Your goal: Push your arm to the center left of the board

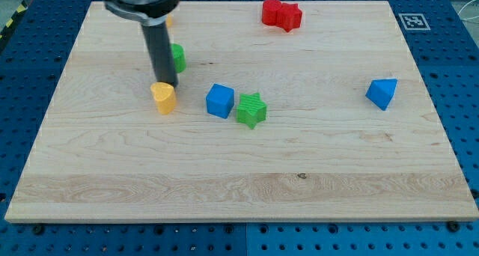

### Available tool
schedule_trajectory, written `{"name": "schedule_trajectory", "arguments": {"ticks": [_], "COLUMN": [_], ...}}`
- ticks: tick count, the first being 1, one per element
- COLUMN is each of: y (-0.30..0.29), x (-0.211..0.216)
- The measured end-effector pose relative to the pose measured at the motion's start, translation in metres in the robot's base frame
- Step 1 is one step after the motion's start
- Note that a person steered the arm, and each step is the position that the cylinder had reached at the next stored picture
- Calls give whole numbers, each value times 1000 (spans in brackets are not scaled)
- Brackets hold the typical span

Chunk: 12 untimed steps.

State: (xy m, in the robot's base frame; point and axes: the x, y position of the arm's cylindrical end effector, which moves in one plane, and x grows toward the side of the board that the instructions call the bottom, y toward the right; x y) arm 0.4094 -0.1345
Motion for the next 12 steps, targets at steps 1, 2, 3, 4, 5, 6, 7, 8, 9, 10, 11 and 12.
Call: {"name": "schedule_trajectory", "arguments": {"ticks": [1,2,3,4,5,6,7,8,9,10,11,12], "y": [-46,-76,-100,-91,-89,-89,-92,-93,-88,-82,-71,-36], "x": [9,15,16,6,2,2,2,2,2,17,46,78]}}
